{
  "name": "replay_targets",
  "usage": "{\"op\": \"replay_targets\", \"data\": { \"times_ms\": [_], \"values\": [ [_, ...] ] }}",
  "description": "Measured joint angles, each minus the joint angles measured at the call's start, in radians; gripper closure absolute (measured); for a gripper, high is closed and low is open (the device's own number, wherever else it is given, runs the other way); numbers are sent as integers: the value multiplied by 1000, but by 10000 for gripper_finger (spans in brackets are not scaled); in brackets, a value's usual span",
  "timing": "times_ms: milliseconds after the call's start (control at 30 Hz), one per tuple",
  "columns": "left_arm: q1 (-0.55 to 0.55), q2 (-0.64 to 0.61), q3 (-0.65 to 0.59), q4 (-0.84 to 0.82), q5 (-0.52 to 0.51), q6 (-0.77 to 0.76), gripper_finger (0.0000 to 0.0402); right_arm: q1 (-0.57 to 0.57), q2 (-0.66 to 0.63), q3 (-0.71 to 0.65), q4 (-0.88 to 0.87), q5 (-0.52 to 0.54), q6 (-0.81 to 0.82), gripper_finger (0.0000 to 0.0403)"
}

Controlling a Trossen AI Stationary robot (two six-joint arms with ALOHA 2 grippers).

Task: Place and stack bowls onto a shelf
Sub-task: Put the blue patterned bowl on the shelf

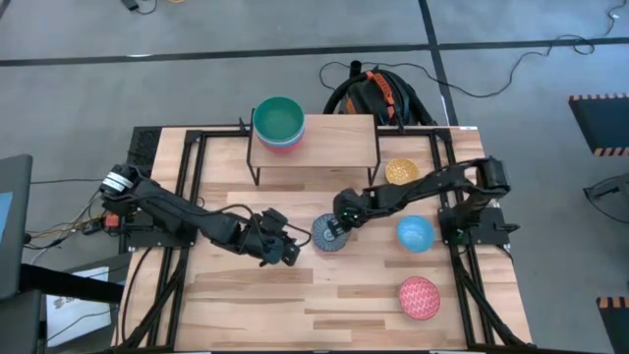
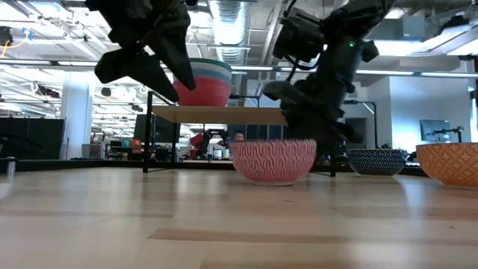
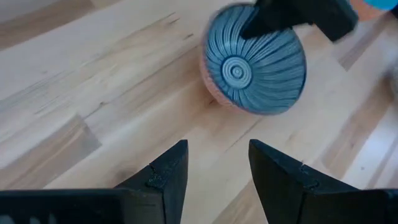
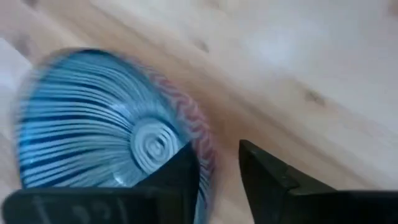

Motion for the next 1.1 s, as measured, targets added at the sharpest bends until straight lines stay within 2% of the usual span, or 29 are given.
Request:
{"op": "replay_targets", "data": {
  "times_ms": [233,367,600,700,800,867,933,1100],
  "values": [
    [26,-1,1,64,8,34,248,50,-36,1,-56,13,1,338],
    [31,-2,1,79,9,78,248,64,-56,0,-78,8,-6,361],
    [30,-79,2,49,4,126,248,66,-155,0,-130,10,-7,356],
    [30,-145,0,40,-26,166,248,53,-209,0,-153,14,-13,356],
    [19,-231,-1,62,-11,209,248,42,-258,0,-157,11,-15,357],
    [4,-289,2,138,22,233,249,34,-295,-1,-152,-32,-14,357],
    [-17,-344,2,128,20,249,251,35,-319,1,-116,-82,-9,357],
    [-85,-359,0,-50,-103,248,264,60,-352,0,-58,-118,11,358]
  ]
}}
